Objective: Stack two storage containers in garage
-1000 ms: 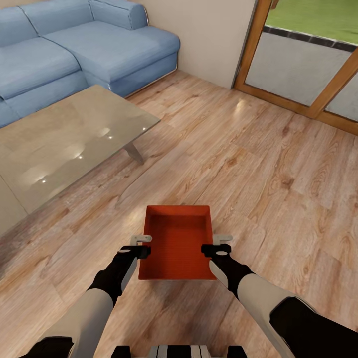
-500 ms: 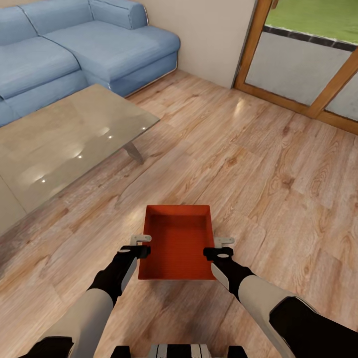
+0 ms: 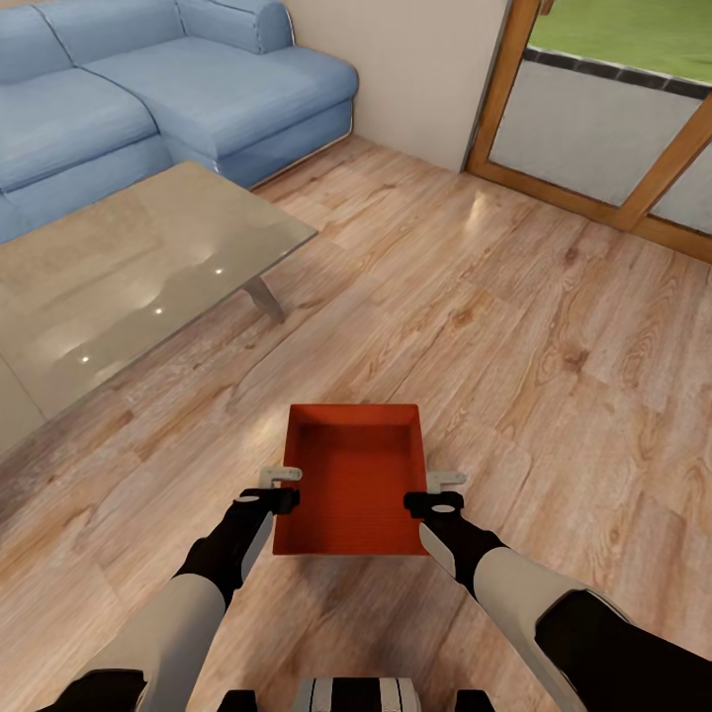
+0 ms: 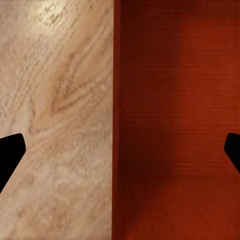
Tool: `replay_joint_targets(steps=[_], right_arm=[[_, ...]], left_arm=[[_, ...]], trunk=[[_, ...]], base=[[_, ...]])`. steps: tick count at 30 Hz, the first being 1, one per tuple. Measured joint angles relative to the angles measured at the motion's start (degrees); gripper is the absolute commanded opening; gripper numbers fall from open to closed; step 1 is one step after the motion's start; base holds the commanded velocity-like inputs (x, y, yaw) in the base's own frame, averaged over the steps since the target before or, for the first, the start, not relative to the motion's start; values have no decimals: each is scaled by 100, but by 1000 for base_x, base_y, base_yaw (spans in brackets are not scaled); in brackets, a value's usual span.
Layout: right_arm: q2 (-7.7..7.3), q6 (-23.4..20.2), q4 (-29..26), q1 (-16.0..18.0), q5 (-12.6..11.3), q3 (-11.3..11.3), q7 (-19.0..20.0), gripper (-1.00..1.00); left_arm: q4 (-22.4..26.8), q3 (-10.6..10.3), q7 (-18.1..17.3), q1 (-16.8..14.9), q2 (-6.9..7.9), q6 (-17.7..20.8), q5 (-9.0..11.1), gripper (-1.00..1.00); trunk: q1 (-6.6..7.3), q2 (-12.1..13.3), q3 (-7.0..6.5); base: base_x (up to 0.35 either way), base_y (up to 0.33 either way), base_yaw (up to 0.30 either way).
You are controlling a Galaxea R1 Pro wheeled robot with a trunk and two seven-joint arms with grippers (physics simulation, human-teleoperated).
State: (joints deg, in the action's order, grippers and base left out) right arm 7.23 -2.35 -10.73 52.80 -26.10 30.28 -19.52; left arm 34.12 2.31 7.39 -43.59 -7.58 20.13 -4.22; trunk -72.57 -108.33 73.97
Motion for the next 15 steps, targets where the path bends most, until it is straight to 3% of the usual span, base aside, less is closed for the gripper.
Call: replay_joint_targets(steps=[3, 15], right_arm=[[0, 3, 0, 0, 2, 0, 0, 100], [0, 4, 0, 0, 7, 0, 0, 100]], left_arm=[[8, 0, 1, 0, 0, 2, 0, 100], [-9, 0, 5, 0, 0, -5, 0, 100]], trunk=[[0, 0, 0], [-263, -480, 215]], base=[[0, 0, 0], [0, 0, 0]])
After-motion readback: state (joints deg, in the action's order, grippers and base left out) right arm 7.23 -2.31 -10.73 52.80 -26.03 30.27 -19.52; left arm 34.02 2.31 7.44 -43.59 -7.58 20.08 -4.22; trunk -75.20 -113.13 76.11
